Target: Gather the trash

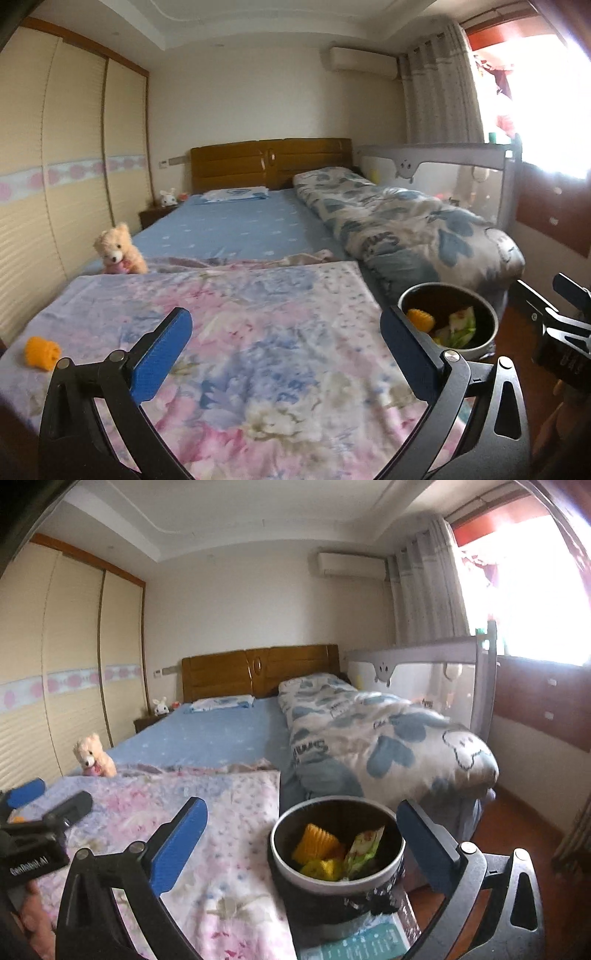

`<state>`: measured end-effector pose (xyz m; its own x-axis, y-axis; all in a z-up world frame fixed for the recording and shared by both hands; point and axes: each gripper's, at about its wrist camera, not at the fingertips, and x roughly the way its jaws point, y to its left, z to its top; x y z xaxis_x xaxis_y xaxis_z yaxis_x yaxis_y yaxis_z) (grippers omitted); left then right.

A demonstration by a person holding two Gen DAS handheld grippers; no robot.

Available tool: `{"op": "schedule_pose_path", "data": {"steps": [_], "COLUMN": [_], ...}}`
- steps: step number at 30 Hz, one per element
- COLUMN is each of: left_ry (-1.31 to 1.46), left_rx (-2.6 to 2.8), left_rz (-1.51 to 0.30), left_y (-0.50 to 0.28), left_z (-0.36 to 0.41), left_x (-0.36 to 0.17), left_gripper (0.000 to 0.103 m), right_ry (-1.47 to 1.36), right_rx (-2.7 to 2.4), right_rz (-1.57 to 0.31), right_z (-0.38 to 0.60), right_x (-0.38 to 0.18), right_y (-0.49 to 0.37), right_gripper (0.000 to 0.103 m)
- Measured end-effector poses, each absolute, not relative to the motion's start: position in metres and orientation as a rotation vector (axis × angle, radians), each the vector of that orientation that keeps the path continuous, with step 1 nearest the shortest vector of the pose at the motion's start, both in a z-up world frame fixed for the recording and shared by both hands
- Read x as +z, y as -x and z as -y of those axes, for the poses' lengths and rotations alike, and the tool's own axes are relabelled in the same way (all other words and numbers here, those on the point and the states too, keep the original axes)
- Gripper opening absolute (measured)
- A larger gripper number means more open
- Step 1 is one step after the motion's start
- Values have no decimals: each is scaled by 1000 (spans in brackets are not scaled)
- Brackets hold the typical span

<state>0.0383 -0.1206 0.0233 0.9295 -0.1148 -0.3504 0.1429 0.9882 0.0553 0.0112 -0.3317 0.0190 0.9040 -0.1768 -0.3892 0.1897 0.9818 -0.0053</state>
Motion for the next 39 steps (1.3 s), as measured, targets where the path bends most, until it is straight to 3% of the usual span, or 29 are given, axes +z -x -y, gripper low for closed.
{"op": "schedule_pose_path", "data": {"steps": [39], "left_ry": [-116], "left_rx": [-62], "left_rz": [-369], "left_y": [-19], "left_z": [115], "left_x": [12], "left_gripper": [103], "right_ry": [-42], "right_rx": [-115], "right_rz": [-397], "right_z": [314], "right_x": [16], "right_y": [5], "right_gripper": [103]}}
